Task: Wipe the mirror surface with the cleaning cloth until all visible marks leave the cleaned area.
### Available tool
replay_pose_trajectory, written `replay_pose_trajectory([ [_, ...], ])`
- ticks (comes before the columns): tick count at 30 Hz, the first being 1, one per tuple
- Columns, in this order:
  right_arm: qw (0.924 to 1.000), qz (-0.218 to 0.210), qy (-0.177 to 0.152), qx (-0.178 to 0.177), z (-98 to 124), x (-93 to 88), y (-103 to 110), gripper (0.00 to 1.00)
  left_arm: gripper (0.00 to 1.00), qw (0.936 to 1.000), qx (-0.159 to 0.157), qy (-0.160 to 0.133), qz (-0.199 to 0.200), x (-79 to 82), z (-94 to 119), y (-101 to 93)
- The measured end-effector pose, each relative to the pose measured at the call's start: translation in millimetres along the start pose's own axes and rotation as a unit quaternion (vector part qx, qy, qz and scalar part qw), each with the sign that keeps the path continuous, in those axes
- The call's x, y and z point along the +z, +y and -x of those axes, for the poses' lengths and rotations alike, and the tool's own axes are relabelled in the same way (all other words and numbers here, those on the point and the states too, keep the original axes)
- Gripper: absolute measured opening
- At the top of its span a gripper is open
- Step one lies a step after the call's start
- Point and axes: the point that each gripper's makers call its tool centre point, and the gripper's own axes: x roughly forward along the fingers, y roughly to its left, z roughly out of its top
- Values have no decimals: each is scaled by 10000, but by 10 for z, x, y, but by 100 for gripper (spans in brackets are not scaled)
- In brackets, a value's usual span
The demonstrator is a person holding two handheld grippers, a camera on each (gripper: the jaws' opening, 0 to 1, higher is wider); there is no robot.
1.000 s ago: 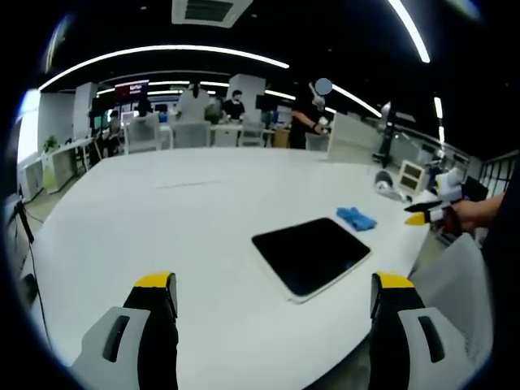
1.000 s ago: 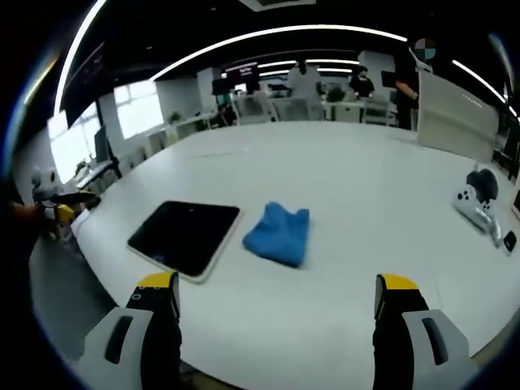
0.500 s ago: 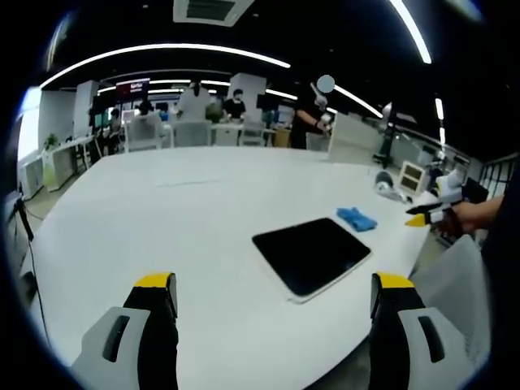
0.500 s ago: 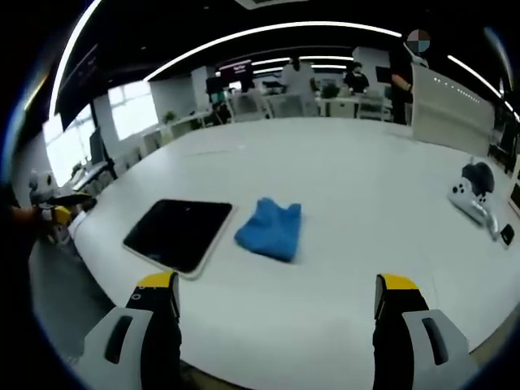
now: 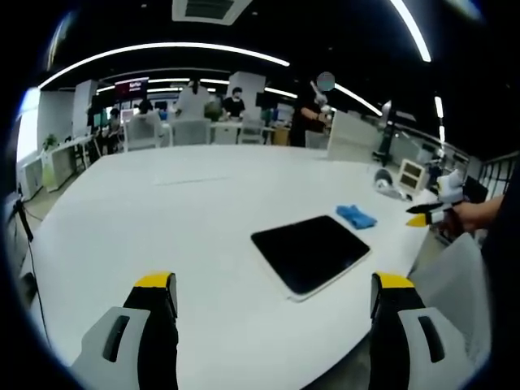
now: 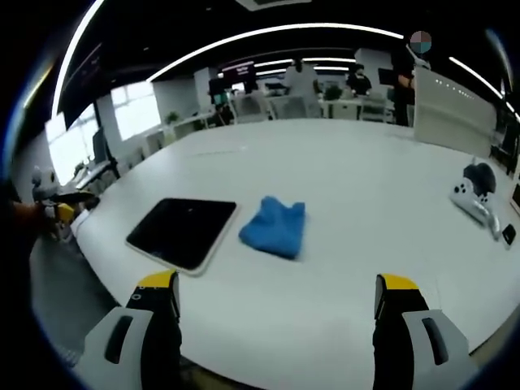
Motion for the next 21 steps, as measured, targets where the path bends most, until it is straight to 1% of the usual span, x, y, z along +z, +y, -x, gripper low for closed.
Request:
replay_pose_trajectory([
  [6, 9999, 136, -65, 8, 5, 41, -9, 100, 99, 10000, -21, 1, 3, -3, 0, -6],
  [10, 9999, 78, -135, -31, -5, 106, -41, 100, 99, 10000, -58, 29, -12, -13, -6, -20],
  [17, 9998, 140, -114, -10, -24, 112, -31, 100, 99, 9999, -87, 51, -17, -21, -8, -29],
  [21, 9998, 203, -32, 26, -41, 95, 13, 100, 99, 9999, -113, 68, -12, -29, -13, -40],
])
